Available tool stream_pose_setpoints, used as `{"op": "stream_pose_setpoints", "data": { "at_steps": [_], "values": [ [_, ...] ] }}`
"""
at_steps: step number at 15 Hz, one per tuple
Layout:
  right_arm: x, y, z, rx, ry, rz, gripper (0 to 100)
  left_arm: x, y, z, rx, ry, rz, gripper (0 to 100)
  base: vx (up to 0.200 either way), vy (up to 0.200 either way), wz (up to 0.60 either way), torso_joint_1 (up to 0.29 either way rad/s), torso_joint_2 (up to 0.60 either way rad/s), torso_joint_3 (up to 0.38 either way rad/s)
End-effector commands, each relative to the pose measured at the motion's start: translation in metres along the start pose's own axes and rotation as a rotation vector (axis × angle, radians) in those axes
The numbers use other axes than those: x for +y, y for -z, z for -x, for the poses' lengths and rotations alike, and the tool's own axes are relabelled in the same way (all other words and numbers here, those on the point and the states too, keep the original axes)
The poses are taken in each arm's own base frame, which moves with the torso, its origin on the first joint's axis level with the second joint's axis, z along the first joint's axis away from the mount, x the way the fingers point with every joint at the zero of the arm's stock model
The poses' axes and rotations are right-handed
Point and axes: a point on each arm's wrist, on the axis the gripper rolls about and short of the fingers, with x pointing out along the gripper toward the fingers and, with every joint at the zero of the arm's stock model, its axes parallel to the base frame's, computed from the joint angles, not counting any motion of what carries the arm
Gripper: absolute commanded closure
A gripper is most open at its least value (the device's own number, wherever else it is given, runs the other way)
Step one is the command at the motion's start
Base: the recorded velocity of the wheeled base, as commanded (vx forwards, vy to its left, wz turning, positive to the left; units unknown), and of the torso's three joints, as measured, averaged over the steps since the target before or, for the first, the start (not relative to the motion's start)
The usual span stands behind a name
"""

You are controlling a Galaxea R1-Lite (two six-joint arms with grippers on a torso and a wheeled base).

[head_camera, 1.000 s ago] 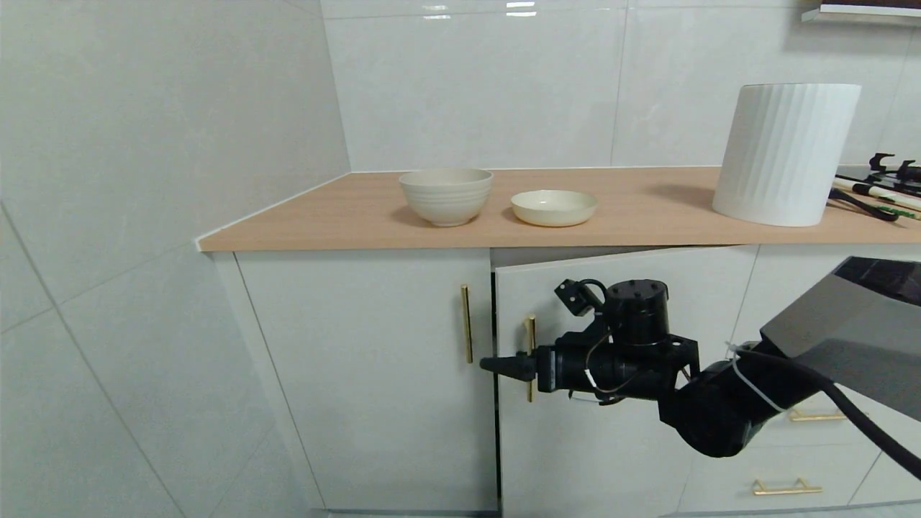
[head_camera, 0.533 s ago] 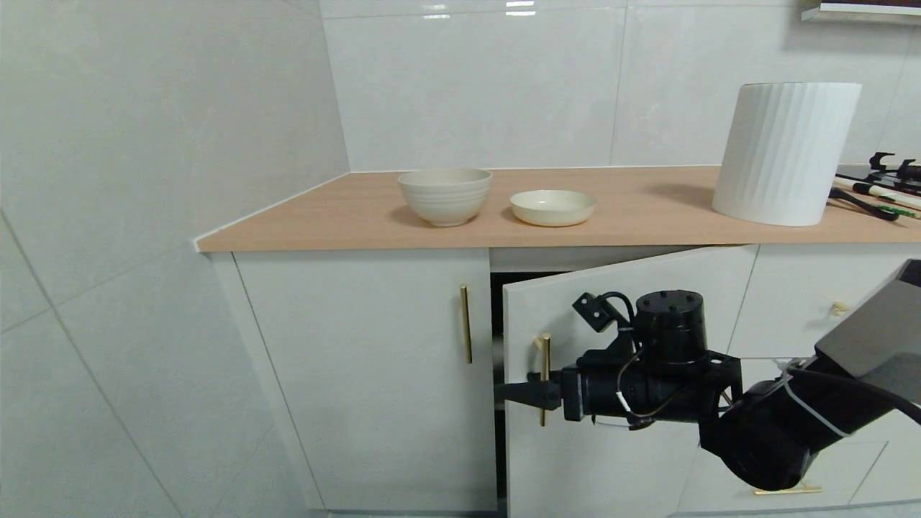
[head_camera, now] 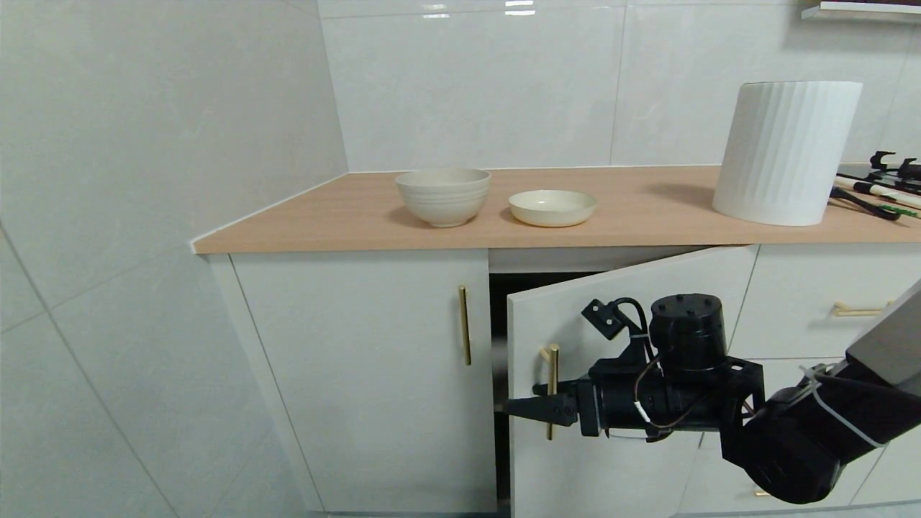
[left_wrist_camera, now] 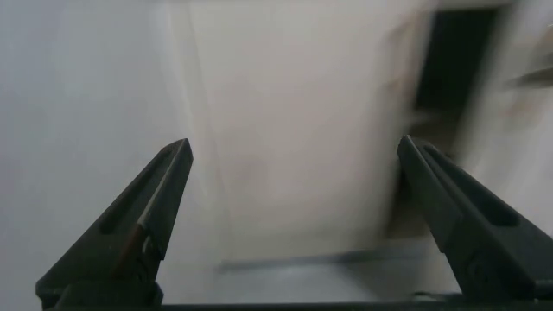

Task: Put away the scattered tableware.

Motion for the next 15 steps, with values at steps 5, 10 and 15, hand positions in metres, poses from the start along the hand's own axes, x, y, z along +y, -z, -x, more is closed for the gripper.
{"op": "stream_pose_setpoints", "data": {
  "at_steps": [5,10,15],
  "values": [
    [0.004,-0.001,0.004,-0.023,-0.017,0.023,0,-0.004,-0.125,-0.082,0.384,0.526,0.249,0,0.0,0.0,0.0,0.0,0.0,0.0],
    [0.004,0.002,0.004,-0.014,-0.02,0.024,0,-0.033,-0.095,-0.223,0.564,0.8,0.284,0,0.0,0.0,0.0,0.0,0.0,0.0],
    [0.004,0.002,0.003,-0.013,-0.019,0.038,0,-0.073,-0.026,-0.309,0.617,0.877,0.27,0,0.0,0.0,0.0,0.0,0.0,0.0]
  ]
}}
